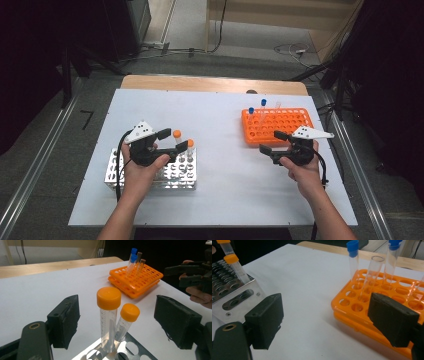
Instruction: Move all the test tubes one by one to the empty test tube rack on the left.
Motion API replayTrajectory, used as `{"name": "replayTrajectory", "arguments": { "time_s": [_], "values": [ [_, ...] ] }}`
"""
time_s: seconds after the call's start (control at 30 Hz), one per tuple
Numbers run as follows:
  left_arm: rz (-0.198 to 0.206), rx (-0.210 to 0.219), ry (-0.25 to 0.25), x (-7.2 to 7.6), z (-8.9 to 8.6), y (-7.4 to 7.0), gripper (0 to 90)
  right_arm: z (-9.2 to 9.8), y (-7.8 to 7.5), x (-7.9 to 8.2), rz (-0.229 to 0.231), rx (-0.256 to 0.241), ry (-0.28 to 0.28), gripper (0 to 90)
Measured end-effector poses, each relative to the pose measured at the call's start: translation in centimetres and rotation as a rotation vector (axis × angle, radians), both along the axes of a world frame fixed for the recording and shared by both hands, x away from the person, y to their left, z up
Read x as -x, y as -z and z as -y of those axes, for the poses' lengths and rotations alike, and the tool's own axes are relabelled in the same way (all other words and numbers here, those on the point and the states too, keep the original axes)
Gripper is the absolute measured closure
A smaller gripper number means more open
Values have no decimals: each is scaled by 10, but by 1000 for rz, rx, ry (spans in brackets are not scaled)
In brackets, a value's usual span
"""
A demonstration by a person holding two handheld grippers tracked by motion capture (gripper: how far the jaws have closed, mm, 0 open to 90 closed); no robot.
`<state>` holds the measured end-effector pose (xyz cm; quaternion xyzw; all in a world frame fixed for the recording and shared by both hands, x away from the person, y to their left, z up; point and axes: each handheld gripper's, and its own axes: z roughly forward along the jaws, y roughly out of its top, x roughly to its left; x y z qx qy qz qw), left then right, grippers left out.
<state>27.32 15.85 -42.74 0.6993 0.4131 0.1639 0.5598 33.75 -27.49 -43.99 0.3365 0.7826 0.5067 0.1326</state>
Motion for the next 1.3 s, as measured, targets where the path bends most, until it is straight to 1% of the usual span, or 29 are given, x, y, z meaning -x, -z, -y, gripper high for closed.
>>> {"name": "replayTrajectory", "arguments": {
  "time_s": [0.03,0.07,0.13,0.2,0.27,0.33,0.37,0.4,0.5,0.63,0.73,0.8,0.83,0.9,0.93,1.0,1.03,1.1,1.2,1.23,1.3],
  "values": [
    [6,2,-2,1,-1,-1,210,1,0,-1,3,-1,6,124],
    [17,4,0,2,-1,-2,234,2,-1,-1,-1,-4,9,124],
    [28,-3,6,2,-1,-3,359,4,-1,-3,3,-3,16,127],
    [33,-43,1,1,3,-3,463,6,-2,-4,2,-8,21,128],
    [30,-61,-2,-1,7,-2,490,7,-2,-5,-3,-14,28,128],
    [21,-72,-2,-1,10,-1,610,7,-2,-6,-3,-15,29,128],
    [18,-75,12,-2,10,0,666,7,-2,-6,-5,-15,31,128],
    [17,-77,19,-2,11,0,691,8,-2,-6,-6,-12,33,128],
    [20,-82,23,-1,12,0,695,8,-2,-7,-2,-12,36,128],
    [13,-88,27,0,10,0,695,9,-1,-9,-5,-11,41,128],
    [12,-108,4,2,8,-1,694,11,-1,-10,-6,-10,54,128],
    [16,-115,-1,2,7,-1,695,14,-1,-11,-5,-12,69,133],
    [17,-121,0,2,8,-1,696,15,-1,-12,-9,-14,75,134],
    [25,-148,-1,3,11,-1,697,17,0,-12,-12,-16,84,135],
    [20,-162,1,3,13,0,697,17,0,-13,-12,-16,84,134],
    [4,-166,22,2,14,2,691,17,1,-13,-15,-14,85,134],
    [2,-156,22,2,15,3,664,17,1,-13,-14,-14,85,134],
    [5,-146,4,2,14,3,552,17,0,-13,-9,-15,86,134],
    [15,-83,2,3,8,-1,424,20,-1,-15,-7,-16,100,138],
    [18,-68,2,4,6,-2,377,21,-1,-16,-5,-20,108,150],
    [26,-37,16,5,3,-3,292,22,-2,-20,-3,-29,124,179]
  ]
}}
